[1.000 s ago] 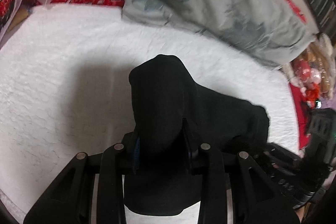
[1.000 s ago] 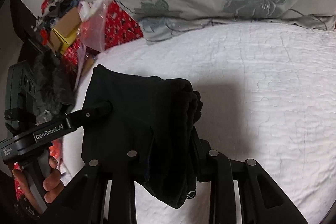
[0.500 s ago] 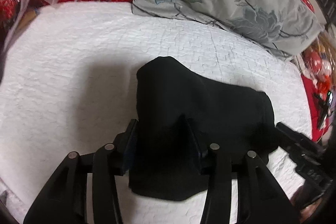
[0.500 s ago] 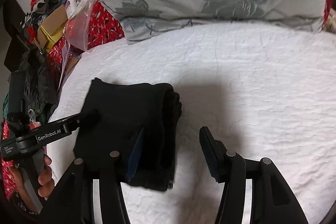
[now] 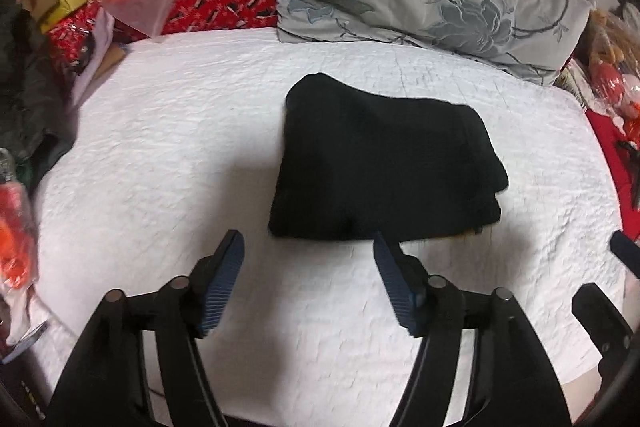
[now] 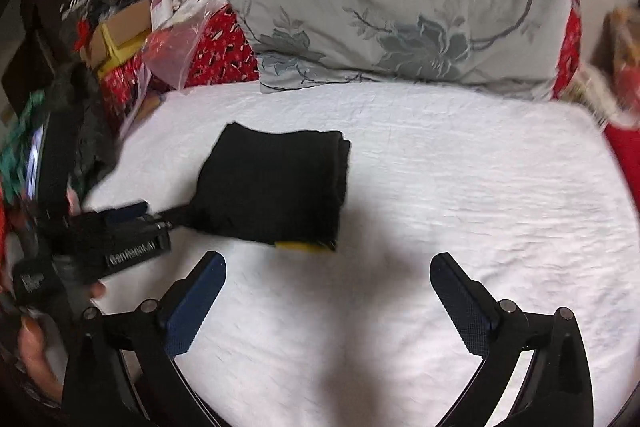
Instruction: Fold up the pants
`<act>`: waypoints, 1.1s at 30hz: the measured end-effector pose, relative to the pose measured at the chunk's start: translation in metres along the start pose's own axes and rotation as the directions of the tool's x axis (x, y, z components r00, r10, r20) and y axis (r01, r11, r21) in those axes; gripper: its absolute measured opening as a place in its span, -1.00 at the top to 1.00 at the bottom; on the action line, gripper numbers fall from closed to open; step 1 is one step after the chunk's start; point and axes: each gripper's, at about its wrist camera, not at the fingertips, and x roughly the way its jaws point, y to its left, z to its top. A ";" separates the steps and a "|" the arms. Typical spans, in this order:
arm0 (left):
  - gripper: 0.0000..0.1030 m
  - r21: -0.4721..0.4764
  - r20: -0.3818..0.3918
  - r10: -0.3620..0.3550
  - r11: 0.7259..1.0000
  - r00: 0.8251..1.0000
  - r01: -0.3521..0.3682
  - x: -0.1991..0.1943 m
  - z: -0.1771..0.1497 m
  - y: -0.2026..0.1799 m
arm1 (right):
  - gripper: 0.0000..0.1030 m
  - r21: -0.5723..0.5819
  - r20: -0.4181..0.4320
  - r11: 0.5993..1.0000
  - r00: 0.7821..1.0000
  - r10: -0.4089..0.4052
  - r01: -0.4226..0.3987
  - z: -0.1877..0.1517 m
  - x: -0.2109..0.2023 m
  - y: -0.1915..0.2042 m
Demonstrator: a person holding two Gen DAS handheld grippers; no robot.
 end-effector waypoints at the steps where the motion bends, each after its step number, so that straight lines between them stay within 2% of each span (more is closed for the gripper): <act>1: -0.41 0.003 0.013 0.014 1.000 1.000 -0.014 -0.005 -0.006 -0.001 | -0.99 -0.006 0.008 1.000 1.000 -0.015 0.015 -0.006 -0.006 0.001; 4: -0.43 -0.009 0.059 0.048 0.999 0.997 -0.048 -0.019 -0.019 -0.002 | -0.99 0.011 0.015 0.999 0.999 -0.040 0.040 -0.021 -0.017 -0.002; 8: -0.44 -0.086 0.080 0.100 0.992 0.992 -0.093 -0.029 -0.036 -0.003 | -0.99 0.029 0.031 0.997 0.997 -0.066 0.065 -0.036 -0.029 -0.006; 11: -0.44 -0.097 0.077 0.080 0.993 0.994 -0.073 -0.034 -0.052 -0.009 | -0.99 0.034 0.041 0.997 0.997 -0.066 0.065 -0.046 -0.038 -0.007; 15: -0.44 -0.079 0.034 0.014 0.997 0.999 -0.011 -0.036 -0.067 -0.018 | -0.99 0.033 0.051 0.996 0.995 -0.090 0.089 -0.056 -0.045 -0.010; 18: -0.44 -0.056 0.030 -0.031 0.998 0.999 0.033 -0.039 -0.075 -0.025 | -0.99 0.030 0.053 0.994 0.993 -0.109 0.108 -0.062 -0.049 -0.014; 26: -0.44 0.008 0.063 -0.050 0.999 0.997 0.049 -0.050 -0.088 -0.044 | -1.00 0.036 0.058 0.989 0.988 -0.146 0.144 -0.081 -0.056 -0.025; 33: -0.44 0.082 0.092 -0.054 0.996 0.994 0.047 -0.058 -0.093 -0.059 | -1.00 0.041 0.058 0.987 0.986 -0.155 0.153 -0.083 -0.055 -0.029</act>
